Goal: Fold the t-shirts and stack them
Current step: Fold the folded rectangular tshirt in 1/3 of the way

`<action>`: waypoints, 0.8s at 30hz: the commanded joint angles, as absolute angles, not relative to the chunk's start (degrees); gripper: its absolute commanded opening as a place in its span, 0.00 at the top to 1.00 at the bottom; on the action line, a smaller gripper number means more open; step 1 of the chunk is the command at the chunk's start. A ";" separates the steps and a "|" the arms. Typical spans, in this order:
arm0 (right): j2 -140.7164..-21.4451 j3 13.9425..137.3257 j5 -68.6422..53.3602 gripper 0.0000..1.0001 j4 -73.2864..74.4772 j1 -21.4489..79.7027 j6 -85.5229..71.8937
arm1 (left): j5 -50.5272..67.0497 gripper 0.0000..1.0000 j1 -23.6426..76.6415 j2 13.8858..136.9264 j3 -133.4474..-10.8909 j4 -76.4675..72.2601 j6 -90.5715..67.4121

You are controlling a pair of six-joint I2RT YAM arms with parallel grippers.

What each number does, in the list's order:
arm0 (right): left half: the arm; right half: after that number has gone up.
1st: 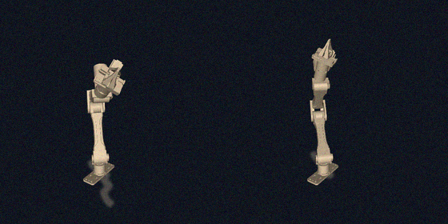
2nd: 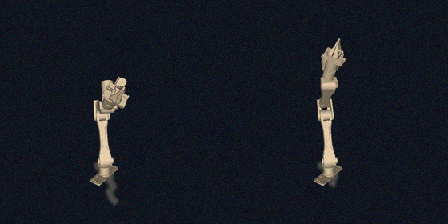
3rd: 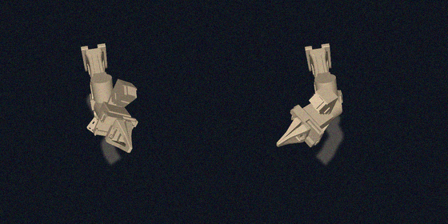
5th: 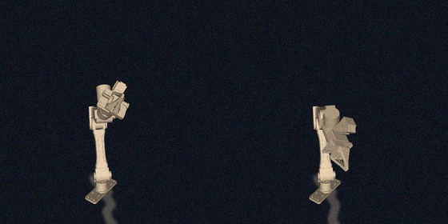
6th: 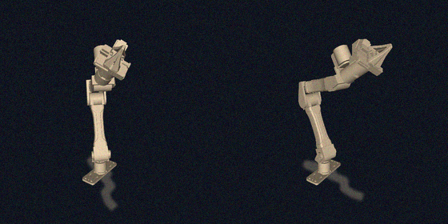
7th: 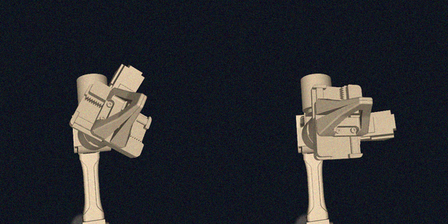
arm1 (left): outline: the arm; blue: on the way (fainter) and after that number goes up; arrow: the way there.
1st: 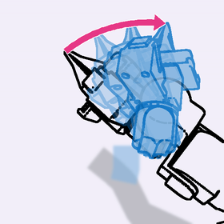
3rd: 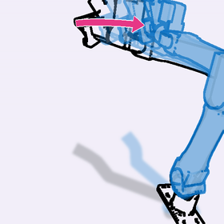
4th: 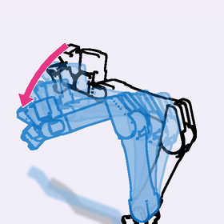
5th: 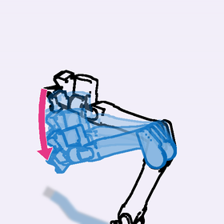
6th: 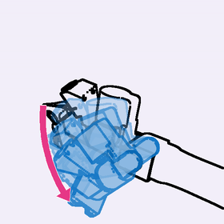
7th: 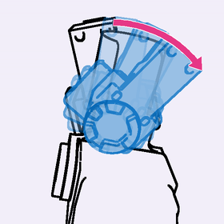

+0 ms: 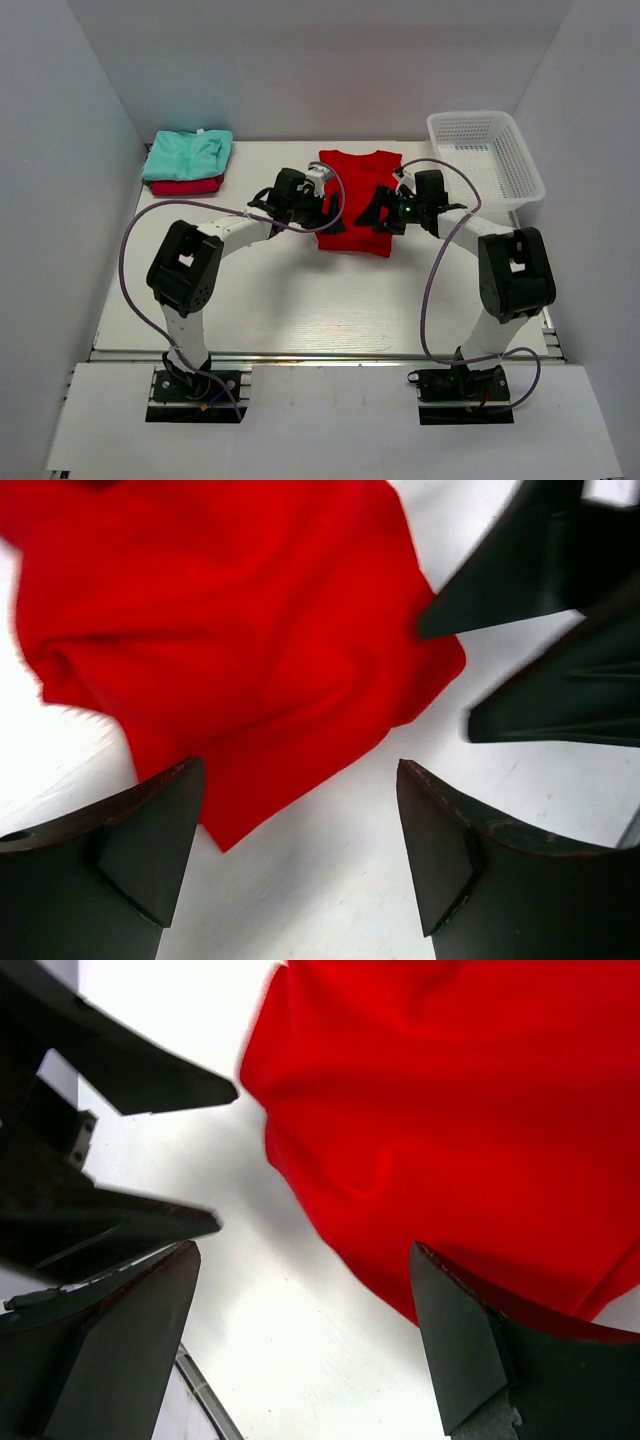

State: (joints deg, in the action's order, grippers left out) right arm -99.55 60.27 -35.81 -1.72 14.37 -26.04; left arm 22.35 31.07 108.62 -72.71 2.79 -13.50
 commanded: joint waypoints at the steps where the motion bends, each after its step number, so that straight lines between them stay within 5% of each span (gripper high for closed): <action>1: -102.90 59.41 -36.04 0.10 -5.27 13.71 -28.03 | 29.00 0.13 30.94 110.90 -71.37 -2.28 -15.29; 13: -106.70 51.70 -27.94 0.10 3.87 9.76 -29.97 | 30.76 0.18 30.94 113.92 -67.08 4.65 -12.75; 24: -85.35 32.70 -30.24 0.10 10.78 15.02 -21.81 | 34.62 0.16 35.33 94.50 -48.54 11.78 -11.33</action>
